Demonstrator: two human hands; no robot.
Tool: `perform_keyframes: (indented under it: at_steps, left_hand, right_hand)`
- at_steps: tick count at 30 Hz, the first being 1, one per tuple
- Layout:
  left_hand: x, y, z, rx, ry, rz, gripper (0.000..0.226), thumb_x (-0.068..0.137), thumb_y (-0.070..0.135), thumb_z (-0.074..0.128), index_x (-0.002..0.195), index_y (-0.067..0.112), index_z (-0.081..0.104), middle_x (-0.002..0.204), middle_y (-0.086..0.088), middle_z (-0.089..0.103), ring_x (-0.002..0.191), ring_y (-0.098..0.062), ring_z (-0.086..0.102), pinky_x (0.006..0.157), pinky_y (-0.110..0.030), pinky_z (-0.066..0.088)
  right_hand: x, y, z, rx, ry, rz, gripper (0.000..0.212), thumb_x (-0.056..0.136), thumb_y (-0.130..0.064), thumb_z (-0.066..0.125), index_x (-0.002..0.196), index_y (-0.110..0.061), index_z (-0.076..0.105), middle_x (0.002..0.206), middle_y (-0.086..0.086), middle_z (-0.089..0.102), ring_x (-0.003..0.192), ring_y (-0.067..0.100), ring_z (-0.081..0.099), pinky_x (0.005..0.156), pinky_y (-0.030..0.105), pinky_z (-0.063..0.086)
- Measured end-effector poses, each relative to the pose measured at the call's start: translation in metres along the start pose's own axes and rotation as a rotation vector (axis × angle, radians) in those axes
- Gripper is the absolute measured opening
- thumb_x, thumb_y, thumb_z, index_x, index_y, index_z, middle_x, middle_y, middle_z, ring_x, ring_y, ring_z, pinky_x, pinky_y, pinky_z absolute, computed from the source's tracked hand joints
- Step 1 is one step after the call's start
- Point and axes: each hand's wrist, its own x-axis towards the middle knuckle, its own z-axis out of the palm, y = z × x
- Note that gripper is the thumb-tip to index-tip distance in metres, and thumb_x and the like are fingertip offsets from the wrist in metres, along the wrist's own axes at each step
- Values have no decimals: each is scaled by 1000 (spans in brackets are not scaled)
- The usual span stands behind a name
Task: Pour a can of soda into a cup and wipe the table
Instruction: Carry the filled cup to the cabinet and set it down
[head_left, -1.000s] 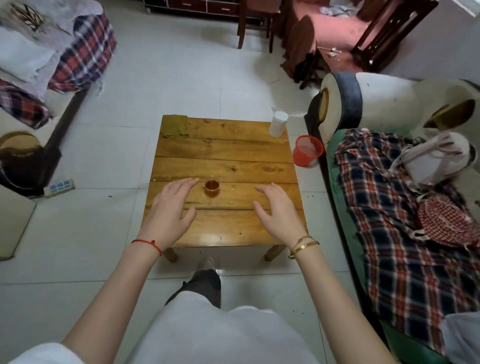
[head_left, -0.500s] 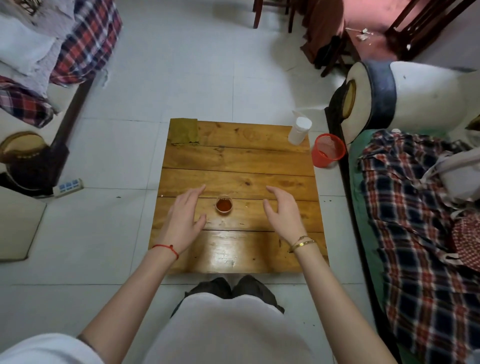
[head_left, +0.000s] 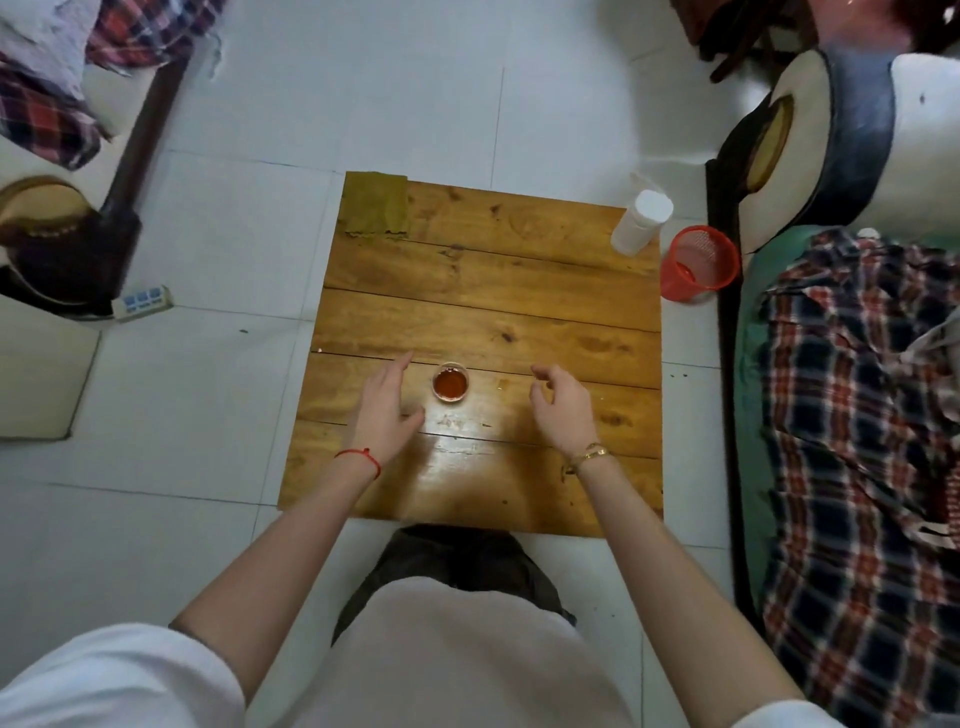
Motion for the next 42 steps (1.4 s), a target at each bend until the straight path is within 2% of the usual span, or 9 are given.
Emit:
perform_keyframes:
  at_steps: [3, 5, 11, 16, 19, 27, 34, 39, 42]
  left_hand:
    - [17, -7, 20, -6, -17, -45, 83, 85, 13, 73, 154, 16, 26, 156, -8, 36, 145, -26, 29, 120, -43, 27]
    - [28, -16, 35, -3, -33, -74, 87, 84, 13, 74, 155, 17, 24, 156, -8, 34, 145, -26, 29, 120, -41, 27]
    - [63, -54, 87, -23, -78, -142, 99, 77, 17, 81, 155, 16, 21, 155, -9, 31, 143, -27, 29, 116, -36, 27]
    - [93, -85, 123, -81, -29, -173, 107, 69, 22, 88, 153, 11, 23, 153, -9, 34, 142, -25, 31, 114, -28, 24]
    - [105, -100, 139, -163, -2, -145, 105, 66, 25, 90, 151, 15, 29, 150, -3, 38, 136, -14, 36, 111, -23, 25]
    - [125, -122, 171, -184, 51, -2, 81, 62, 28, 91, 131, 25, 48, 129, 6, 55, 119, -9, 49, 105, -32, 43]
    - [123, -114, 170, -268, 118, -29, 60, 63, 58, 77, 114, 48, 47, 103, 36, 55, 98, 22, 50, 78, -1, 39]
    - [109, -104, 158, -324, 137, 3, 59, 66, 58, 80, 116, 40, 53, 106, 33, 59, 102, 18, 53, 79, 1, 38]
    - [94, -95, 145, -342, 132, 7, 61, 67, 56, 80, 118, 37, 54, 111, 30, 60, 105, 11, 56, 85, -12, 48]
  right_hand:
    - [18, 14, 17, 68, -10, 75, 32, 101, -14, 44, 128, -12, 60, 118, 8, 68, 73, 12, 58, 72, 31, 53]
    - [32, 23, 32, 127, -18, 128, 32, 102, -14, 39, 127, -14, 60, 113, 7, 69, 58, 7, 50, 55, 23, 44]
    - [79, 47, 83, 250, -105, 281, 35, 100, -10, 37, 126, -12, 61, 116, 5, 67, 69, 7, 54, 59, 20, 40]
    - [106, 68, 127, 254, -188, 344, 35, 101, -14, 37, 125, -18, 62, 125, -1, 63, 100, 16, 56, 79, 25, 42]
    - [120, 78, 152, 278, -205, 367, 37, 99, -9, 37, 125, -15, 63, 128, 6, 65, 116, 25, 59, 102, 36, 46]
    - [138, 94, 195, 420, -174, 412, 36, 100, -10, 36, 121, -17, 64, 120, 5, 70, 105, 31, 66, 94, 52, 53]
    - [141, 88, 198, 487, -170, 425, 36, 100, -7, 36, 121, -12, 65, 126, 10, 67, 120, 29, 60, 105, 50, 48]
    - [126, 75, 185, 514, -230, 432, 37, 99, -4, 35, 121, -8, 65, 123, 15, 66, 118, 32, 61, 104, 47, 48]
    - [111, 62, 170, 577, -243, 462, 38, 99, -1, 34, 121, -3, 65, 121, 16, 68, 111, 30, 64, 99, 43, 53]
